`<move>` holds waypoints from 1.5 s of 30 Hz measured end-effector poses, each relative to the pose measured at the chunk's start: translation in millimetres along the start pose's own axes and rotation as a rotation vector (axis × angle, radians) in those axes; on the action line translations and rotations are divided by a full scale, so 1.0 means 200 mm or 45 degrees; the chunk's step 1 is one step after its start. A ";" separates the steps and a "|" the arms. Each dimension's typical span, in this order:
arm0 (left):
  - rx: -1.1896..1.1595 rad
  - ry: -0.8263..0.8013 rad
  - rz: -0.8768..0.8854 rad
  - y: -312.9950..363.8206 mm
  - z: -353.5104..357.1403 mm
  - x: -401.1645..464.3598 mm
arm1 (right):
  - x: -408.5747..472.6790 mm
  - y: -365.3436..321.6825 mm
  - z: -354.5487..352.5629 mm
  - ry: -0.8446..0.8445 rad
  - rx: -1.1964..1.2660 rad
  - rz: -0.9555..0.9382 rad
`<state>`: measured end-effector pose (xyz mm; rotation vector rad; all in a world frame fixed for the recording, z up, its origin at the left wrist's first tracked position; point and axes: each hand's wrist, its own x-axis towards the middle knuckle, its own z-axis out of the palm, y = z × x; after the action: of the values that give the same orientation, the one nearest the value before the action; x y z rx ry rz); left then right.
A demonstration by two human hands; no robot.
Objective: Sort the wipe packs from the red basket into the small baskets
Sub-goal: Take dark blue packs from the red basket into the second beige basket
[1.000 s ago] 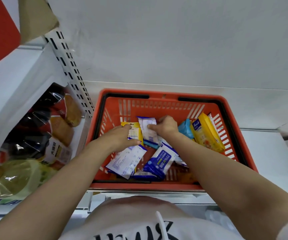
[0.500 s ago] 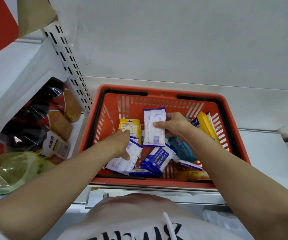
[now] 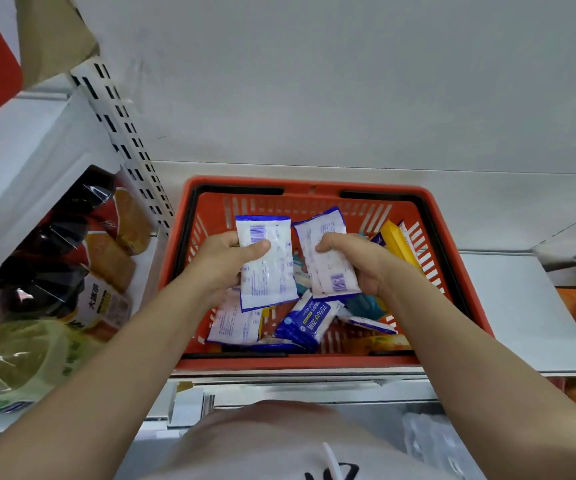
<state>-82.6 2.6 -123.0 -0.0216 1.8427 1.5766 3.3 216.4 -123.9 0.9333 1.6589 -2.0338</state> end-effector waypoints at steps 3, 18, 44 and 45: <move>-0.037 0.038 0.077 -0.01 0.02 -0.03 | -0.04 0.01 0.05 -0.027 0.093 -0.019; -0.050 0.108 0.301 0.05 0.07 -0.11 | -0.19 0.08 0.25 0.339 0.255 -0.330; 0.083 -0.310 0.637 -0.52 1.93 -1.27 | -1.82 1.27 -0.93 1.259 0.866 -0.810; 0.079 -0.360 0.635 -0.57 2.04 -1.35 | -1.88 1.34 -0.96 1.248 0.895 -0.794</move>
<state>369.7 216.4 -90.2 0.7022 1.7480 1.7359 498.2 284.4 -80.6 2.1315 1.7999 -2.9470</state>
